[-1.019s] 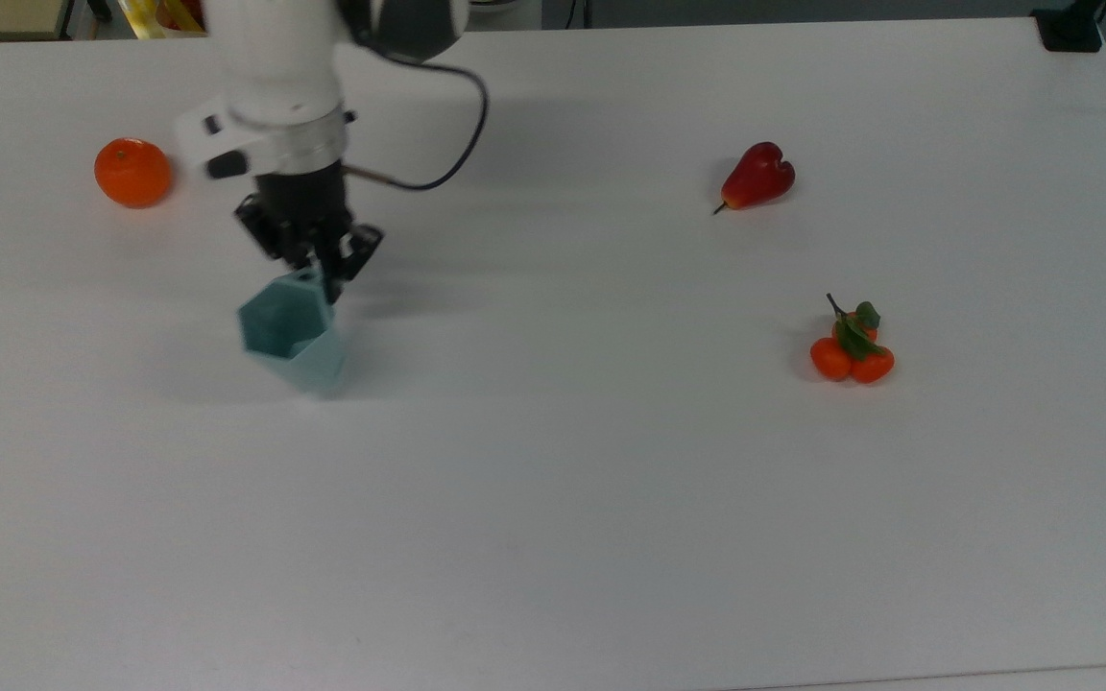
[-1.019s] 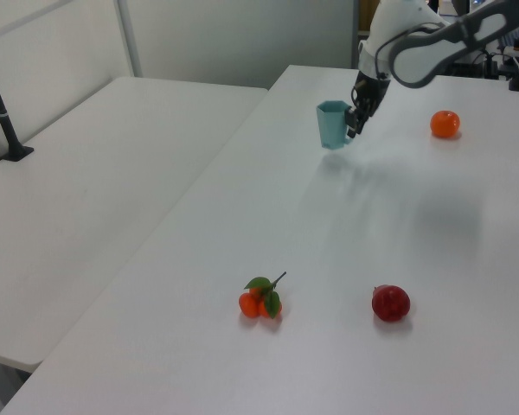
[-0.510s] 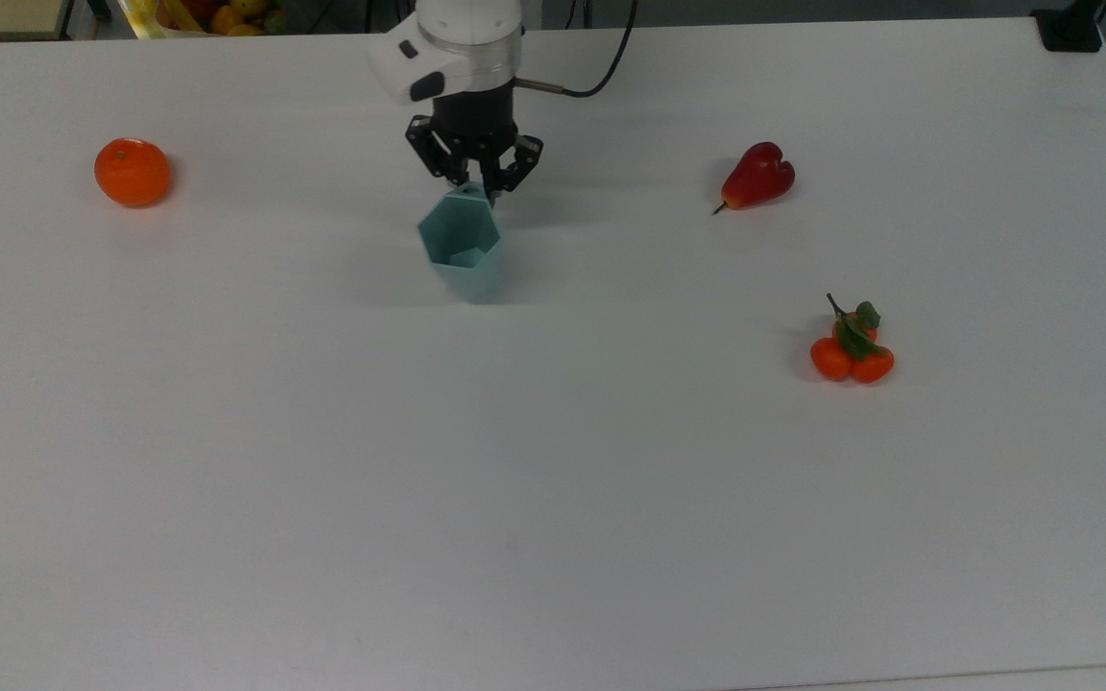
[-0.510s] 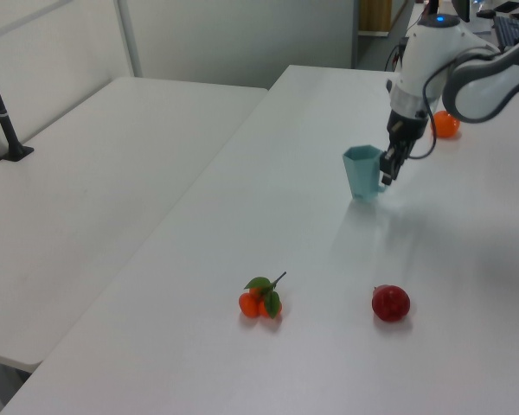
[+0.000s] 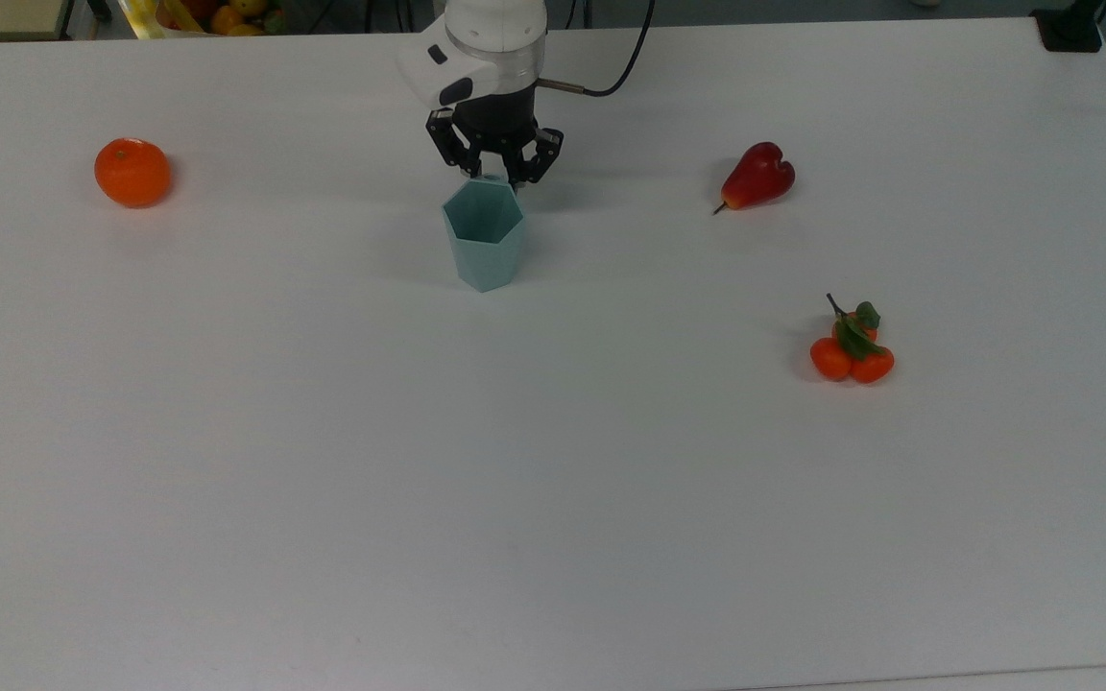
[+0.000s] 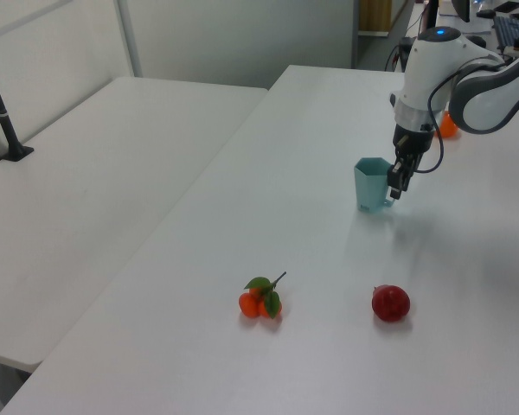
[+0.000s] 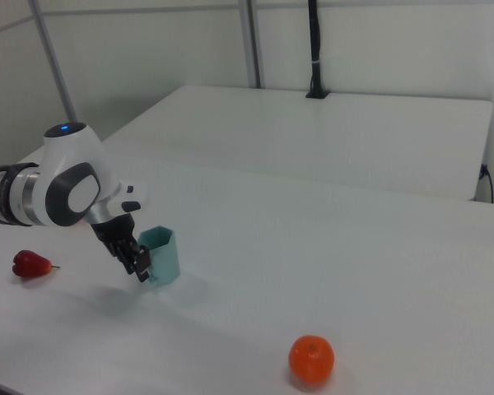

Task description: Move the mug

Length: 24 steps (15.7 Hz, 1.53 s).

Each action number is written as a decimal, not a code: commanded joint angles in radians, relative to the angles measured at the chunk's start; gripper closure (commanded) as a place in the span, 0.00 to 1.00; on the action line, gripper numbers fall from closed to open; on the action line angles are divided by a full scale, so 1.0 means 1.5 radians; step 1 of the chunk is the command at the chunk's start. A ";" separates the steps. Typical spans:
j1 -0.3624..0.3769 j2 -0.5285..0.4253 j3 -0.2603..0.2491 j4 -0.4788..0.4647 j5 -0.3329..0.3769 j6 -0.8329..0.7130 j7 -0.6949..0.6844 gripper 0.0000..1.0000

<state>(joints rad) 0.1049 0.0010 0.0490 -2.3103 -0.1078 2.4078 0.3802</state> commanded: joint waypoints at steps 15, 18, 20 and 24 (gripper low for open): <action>-0.023 -0.015 -0.021 0.442 0.024 -0.574 -0.222 0.00; -0.049 -0.017 -0.021 0.457 0.024 -0.578 -0.260 0.00; -0.049 -0.016 -0.020 0.460 0.017 -0.575 -0.261 0.00; -0.049 -0.012 -0.020 0.467 0.016 -0.573 -0.262 0.00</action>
<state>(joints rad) 0.0262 -0.0262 0.0206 -1.6325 -0.0899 1.5668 0.0058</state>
